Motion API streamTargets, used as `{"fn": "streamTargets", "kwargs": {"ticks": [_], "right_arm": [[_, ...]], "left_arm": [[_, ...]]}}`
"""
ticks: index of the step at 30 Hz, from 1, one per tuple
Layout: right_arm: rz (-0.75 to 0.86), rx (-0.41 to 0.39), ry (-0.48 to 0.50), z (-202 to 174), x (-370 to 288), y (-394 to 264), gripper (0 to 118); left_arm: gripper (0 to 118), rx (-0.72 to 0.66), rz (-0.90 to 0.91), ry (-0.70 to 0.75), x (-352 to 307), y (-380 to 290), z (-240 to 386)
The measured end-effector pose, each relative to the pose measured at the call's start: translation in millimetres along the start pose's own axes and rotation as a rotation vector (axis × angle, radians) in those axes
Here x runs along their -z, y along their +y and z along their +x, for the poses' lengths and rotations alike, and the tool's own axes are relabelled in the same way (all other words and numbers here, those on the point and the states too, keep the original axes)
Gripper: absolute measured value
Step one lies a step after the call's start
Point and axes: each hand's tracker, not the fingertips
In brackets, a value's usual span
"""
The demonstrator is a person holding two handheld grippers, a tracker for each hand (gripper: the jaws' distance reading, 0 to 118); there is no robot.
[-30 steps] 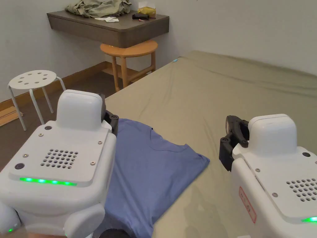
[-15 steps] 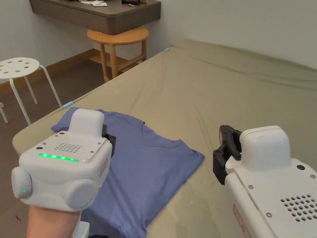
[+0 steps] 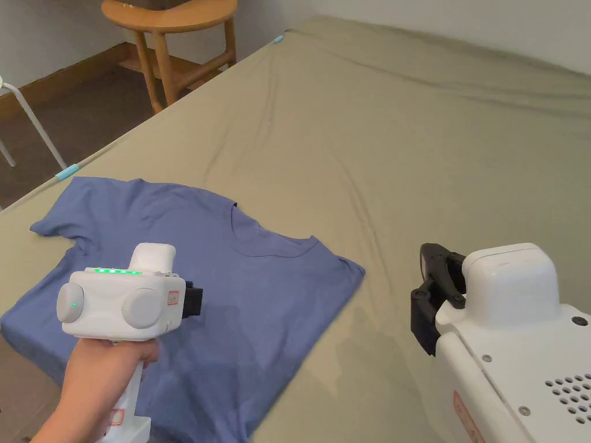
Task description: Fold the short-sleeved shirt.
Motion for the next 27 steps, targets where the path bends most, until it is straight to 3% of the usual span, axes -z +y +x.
{"fn": "streamTargets", "kwargs": {"ticks": [1, 4, 8, 11, 15, 16, 18, 20, 21, 27], "right_arm": [[-0.013, 0.020, 0.001, 1.4, 3.4, -1.8, 0], [-0.035, 0.041, -0.009, 6.0, 11.1, -7.6, 0], [-0.057, 0.030, -0.017, 6.0, 16.5, -13.5, 0], [-0.063, 0.023, -0.012, 4.5, 16.1, -16.5, 0], [-0.090, 0.034, 0.022, 3.9, 18.4, -20.4, 0], [-0.098, 0.045, 0.030, 4.5, 18.8, -21.4, 0], [-0.105, 0.050, 0.025, 4.6, 17.8, -21.7, 0], [-0.108, 0.048, 0.014, 5.1, 16.1, -21.2, 0], [-0.107, 0.045, 0.011, 0.9, 13.4, -16.5, 0], [-0.072, 0.044, 0.002, -2.0, -7.9, -1.7, 0]], "left_arm": [[118, 0.019, -0.021, 0.034, 8.7, -0.4, 1.4], [116, 0.030, 0.023, 0.073, 22.3, 0.9, -1.0], [116, 0.057, -0.059, 0.069, 50.6, -0.6, -2.1], [117, -0.098, -0.053, -0.011, 51.3, 0.6, -13.0], [115, -0.013, -0.048, 0.015, 48.1, 1.5, -6.8], [108, -0.007, -0.022, 0.011, 42.8, -0.4, -5.3], [81, -0.022, 0.055, -0.021, 43.6, -4.4, -8.9], [21, -0.022, 0.109, 0.003, 39.8, -8.2, -7.4], [0, -0.023, 0.123, 0.052, 42.9, -10.6, -6.6], [0, -0.116, 0.158, -0.061, 15.4, -15.8, -11.3]]}}
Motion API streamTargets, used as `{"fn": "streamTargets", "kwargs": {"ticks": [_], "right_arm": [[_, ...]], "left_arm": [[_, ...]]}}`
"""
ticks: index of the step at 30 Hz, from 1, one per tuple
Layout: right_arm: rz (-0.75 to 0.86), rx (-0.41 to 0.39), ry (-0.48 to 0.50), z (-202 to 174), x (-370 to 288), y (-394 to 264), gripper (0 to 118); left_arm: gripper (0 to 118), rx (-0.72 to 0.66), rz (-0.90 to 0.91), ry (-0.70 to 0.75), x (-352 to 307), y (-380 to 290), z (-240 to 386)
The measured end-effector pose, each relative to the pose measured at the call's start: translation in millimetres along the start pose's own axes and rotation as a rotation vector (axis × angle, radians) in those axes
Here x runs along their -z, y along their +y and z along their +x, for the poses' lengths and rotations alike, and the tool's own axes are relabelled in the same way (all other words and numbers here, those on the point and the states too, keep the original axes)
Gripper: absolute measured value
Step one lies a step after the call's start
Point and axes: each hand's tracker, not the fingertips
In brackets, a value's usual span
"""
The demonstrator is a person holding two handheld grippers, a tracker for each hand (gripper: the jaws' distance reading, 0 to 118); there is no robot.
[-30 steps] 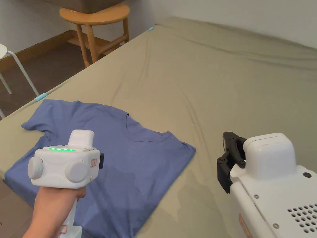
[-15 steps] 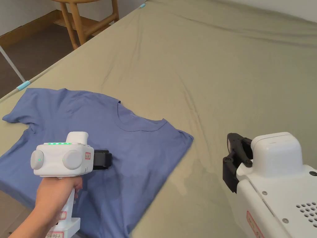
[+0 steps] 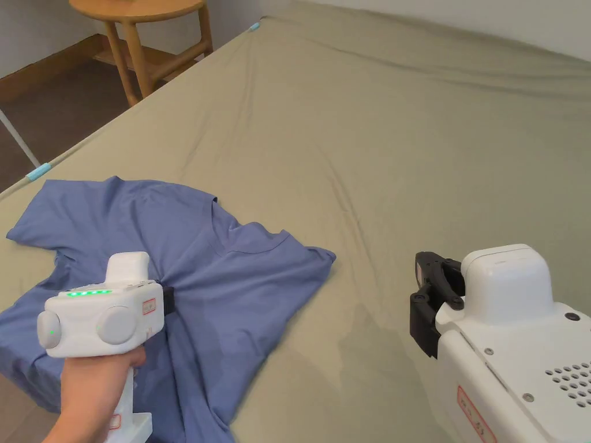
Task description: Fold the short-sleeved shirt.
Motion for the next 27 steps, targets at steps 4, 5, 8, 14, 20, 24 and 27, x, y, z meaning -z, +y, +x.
{"fn": "streamTargets", "kwargs": {"ticks": [4, 5, 8, 14, 20, 24, 27], "right_arm": [[0.015, 0.004, -0.014, 2.6, -15.9, 4.3, 0], [0.018, 0.002, -0.021, 2.8, -19.5, 5.4, 0], [0.037, 0.011, -0.030, 6.1, -34.9, 10.7, 0], [0.100, 0.018, -0.060, 17.2, -66.9, 19.5, 0], [0.169, 0.024, -0.083, 27.4, -96.9, 30.2, 0], [0.218, 0.044, -0.096, 31.9, -119.0, 34.6, 0], [0.248, 0.042, -0.123, 40.0, -133.4, 33.8, 0]], "left_arm": [[0, -0.101, 0.125, -0.046, -38.7, 5.2, 4.2], [0, -0.108, 0.158, -0.070, -49.8, 8.5, 6.6], [0, -0.098, 0.278, -0.125, -84.9, 18.5, 12.6], [0, -0.110, 0.450, -0.204, -158.1, 40.4, 26.4], [0, 0.047, 0.698, -0.218, -254.8, 81.3, 60.9], [0, 0.131, 0.812, -0.244, -304.6, 114.1, 81.0], [0, 0.209, 0.865, -0.265, -329.8, 137.4, 99.0]]}}
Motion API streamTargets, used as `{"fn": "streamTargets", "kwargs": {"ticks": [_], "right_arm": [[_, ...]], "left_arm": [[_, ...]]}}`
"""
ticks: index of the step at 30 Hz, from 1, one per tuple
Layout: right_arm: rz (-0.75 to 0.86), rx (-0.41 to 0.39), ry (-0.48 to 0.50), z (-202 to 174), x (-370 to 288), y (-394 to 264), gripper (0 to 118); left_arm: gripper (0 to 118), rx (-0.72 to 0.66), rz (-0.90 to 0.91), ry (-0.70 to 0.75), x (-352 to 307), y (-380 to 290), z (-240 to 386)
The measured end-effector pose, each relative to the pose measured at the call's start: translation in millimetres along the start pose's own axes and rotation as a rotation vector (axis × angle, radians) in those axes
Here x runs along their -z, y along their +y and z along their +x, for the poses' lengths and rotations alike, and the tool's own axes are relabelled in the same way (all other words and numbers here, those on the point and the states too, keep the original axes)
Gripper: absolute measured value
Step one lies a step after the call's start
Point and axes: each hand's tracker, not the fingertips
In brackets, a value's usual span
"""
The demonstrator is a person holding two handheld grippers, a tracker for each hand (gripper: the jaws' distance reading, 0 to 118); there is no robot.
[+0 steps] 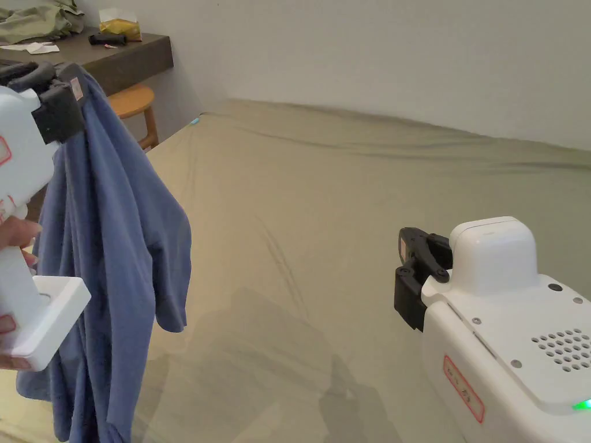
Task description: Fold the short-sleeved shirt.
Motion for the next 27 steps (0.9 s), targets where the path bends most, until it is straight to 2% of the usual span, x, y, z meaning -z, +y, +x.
{"fn": "streamTargets", "kwargs": {"ticks": [9, 15, 19, 27], "right_arm": [[0.068, 0.018, -0.128, 46.1, -33.8, 7.8, 0], [0.066, 0.034, -0.228, 85.9, -55.5, 6.1, 0], [0.038, 0.008, -0.318, 113.4, -67.7, -2.4, 0], [-0.028, 0.059, -0.430, 165.9, -74.0, -34.0, 0]], "left_arm": [[0, 0.158, 0.091, -0.190, 26.9, 66.1, 75.0], [0, 0.258, 0.093, -0.348, 61.5, 73.2, 149.7], [0, 0.275, 0.045, -0.422, 97.2, 52.6, 198.1], [0, 0.274, -0.157, -0.582, 167.4, -41.4, 297.7]]}}
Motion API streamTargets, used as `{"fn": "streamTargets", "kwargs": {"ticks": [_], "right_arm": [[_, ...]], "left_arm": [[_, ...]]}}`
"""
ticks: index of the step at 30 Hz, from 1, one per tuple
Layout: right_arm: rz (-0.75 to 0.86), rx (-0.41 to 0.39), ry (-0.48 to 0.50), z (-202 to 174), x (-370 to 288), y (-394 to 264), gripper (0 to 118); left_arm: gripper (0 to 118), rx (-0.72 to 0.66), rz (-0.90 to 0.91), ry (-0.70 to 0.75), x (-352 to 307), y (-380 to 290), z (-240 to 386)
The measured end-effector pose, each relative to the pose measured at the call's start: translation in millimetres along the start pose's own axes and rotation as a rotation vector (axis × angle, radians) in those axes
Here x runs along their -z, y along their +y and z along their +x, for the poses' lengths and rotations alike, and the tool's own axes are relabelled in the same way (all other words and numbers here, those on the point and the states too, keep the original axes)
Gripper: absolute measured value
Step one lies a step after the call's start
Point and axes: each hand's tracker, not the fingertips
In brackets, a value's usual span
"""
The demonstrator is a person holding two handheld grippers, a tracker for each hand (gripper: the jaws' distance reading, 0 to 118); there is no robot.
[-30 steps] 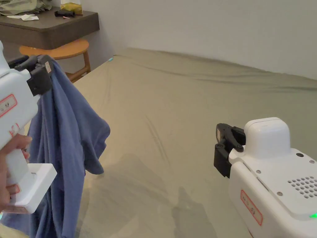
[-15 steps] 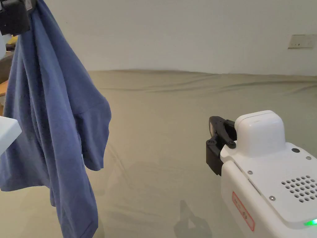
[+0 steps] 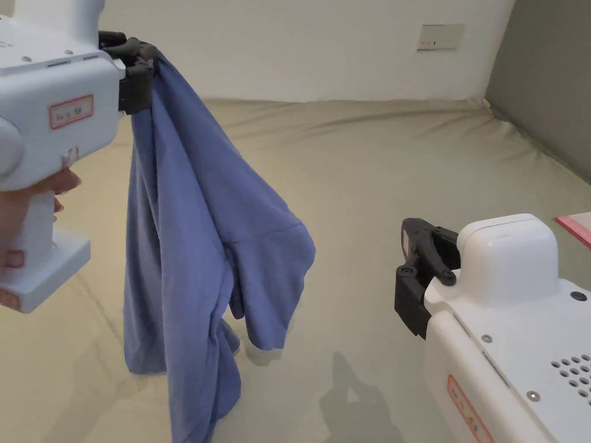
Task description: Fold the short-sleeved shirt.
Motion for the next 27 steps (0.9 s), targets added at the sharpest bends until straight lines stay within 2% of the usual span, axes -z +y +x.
{"fn": "streamTargets", "kwargs": {"ticks": [8, 13, 18, 20, 21, 22, 25, 26, 27], "right_arm": [[-0.125, 0.041, -0.054, 26.5, 37.5, -38.9, 0], [-0.179, 0.053, -0.062, 33.2, 49.5, -57.0, 0], [-0.201, 0.057, -0.062, 33.9, 51.4, -64.1, 0], [-0.208, 0.055, -0.061, 33.7, 50.4, -64.6, 0], [-0.209, 0.052, -0.060, 33.0, 50.0, -64.3, 0], [-0.211, 0.049, -0.059, 31.8, 49.8, -63.6, 0], [-0.208, 0.036, -0.055, 28.8, 47.1, -59.0, 0], [-0.205, 0.031, -0.054, 27.2, 46.4, -56.5, 0], [-0.198, 0.024, -0.052, 25.4, 45.2, -53.2, 0]], "left_arm": [[0, -0.014, -0.267, -0.166, 120.7, -111.2, 100.7], [0, 0.009, -0.499, -0.123, 164.7, -207.7, 131.4], [0, -0.018, -0.699, -0.052, 170.1, -283.6, 135.9], [4, -0.063, -0.769, -0.048, 166.6, -300.2, 130.0], [13, -0.129, -0.790, -0.081, 163.3, -299.4, 123.4], [38, -0.178, -0.777, -0.139, 158.7, -297.8, 117.3], [92, -0.124, -0.689, -0.087, 140.6, -270.4, 109.1], [99, -0.126, -0.659, -0.073, 132.0, -259.0, 103.0], [100, -0.154, -0.604, -0.070, 118.0, -242.9, 98.5]]}}
